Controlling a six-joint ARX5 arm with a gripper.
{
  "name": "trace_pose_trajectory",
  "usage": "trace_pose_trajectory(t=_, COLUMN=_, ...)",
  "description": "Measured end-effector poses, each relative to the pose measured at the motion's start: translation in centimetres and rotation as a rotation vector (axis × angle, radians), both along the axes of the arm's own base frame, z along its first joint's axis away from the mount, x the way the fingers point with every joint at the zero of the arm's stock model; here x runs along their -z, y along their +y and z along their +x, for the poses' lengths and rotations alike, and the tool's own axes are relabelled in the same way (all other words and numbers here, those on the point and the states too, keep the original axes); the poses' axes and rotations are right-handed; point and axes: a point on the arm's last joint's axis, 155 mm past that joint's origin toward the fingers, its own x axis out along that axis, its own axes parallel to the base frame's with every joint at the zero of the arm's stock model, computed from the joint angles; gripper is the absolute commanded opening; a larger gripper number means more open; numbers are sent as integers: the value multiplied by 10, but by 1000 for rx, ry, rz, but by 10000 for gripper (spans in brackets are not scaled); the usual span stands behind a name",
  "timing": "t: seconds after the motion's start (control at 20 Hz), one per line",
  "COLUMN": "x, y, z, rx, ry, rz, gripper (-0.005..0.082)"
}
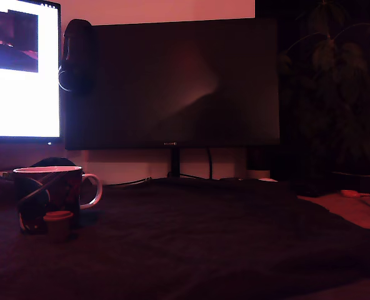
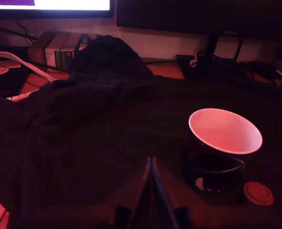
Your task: Pick up the coffee capsules on the table and drop them inside the coffee cup
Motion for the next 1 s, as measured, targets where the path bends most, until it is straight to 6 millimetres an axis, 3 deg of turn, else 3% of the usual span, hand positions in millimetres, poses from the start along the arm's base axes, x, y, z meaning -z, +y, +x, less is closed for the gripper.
trace_pose_trajectory(t=0.2, x=-19, y=-4, z=-3, rx=10, ry=-77, rz=-55, gripper=-20)
trace_pose_trajectory(t=0.45, x=-18, y=-7, z=-3, rx=26, ry=-68, rz=-78, gripper=-20)
trace_pose_trajectory(t=0.7, x=-33, y=-35, z=-9, rx=180, ry=-119, rz=-95, gripper=-20)
trace_pose_trajectory(t=1.0, x=-33, y=-63, z=-18, rx=308, ry=-118, rz=-93, gripper=-21)
